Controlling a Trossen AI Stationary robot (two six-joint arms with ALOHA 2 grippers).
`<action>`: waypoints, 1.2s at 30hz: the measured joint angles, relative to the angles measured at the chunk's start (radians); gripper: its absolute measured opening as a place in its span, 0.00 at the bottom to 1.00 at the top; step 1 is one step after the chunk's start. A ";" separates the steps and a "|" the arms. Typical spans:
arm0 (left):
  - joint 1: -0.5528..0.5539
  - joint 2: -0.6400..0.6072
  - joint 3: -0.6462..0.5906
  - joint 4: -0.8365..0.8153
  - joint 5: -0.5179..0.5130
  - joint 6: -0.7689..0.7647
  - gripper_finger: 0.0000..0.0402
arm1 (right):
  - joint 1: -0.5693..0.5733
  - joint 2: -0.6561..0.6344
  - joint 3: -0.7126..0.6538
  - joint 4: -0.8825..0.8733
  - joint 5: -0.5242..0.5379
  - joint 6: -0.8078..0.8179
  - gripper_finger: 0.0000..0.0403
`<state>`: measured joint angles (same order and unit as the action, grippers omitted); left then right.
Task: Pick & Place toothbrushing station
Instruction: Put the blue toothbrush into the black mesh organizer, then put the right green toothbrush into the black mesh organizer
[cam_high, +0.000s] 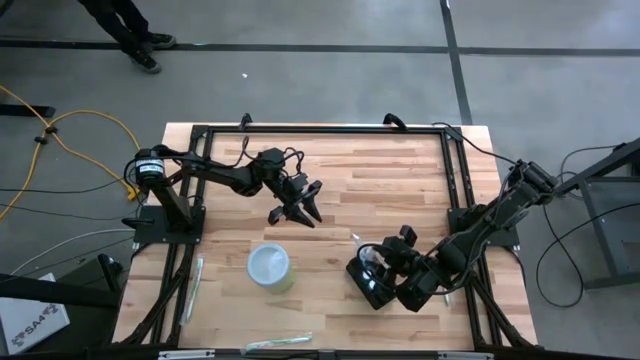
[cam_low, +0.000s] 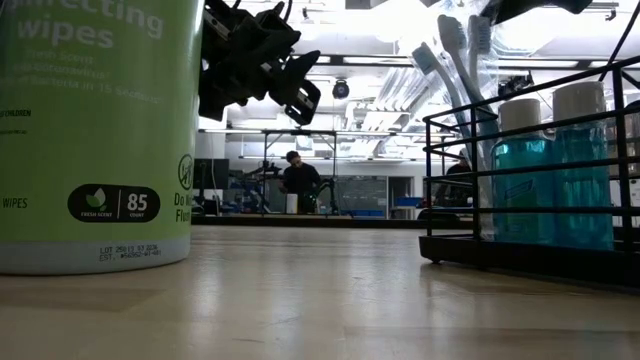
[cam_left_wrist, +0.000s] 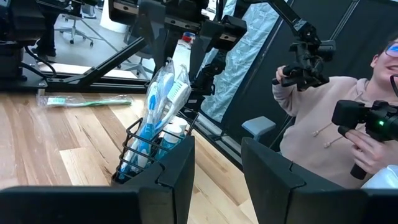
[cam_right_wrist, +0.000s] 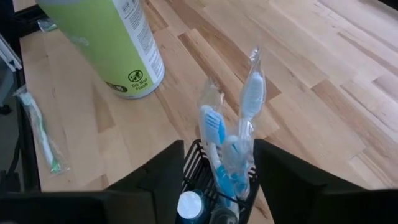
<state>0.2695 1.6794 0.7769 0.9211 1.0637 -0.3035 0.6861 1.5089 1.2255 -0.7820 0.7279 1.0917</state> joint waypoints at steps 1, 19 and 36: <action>0.000 0.000 0.000 0.000 0.000 0.000 0.32 | 0.000 0.000 0.000 -0.001 0.000 -0.006 0.46; 0.000 0.000 0.000 -0.001 -0.001 0.000 0.32 | -0.027 -0.103 0.000 -0.030 -0.001 -0.075 0.48; 0.004 0.000 0.000 0.000 -0.001 -0.001 0.32 | -0.041 -0.161 0.000 -0.014 0.001 -0.151 0.48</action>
<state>0.2736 1.6794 0.7765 0.9211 1.0626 -0.3046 0.6449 1.3481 1.2255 -0.7958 0.7292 0.9404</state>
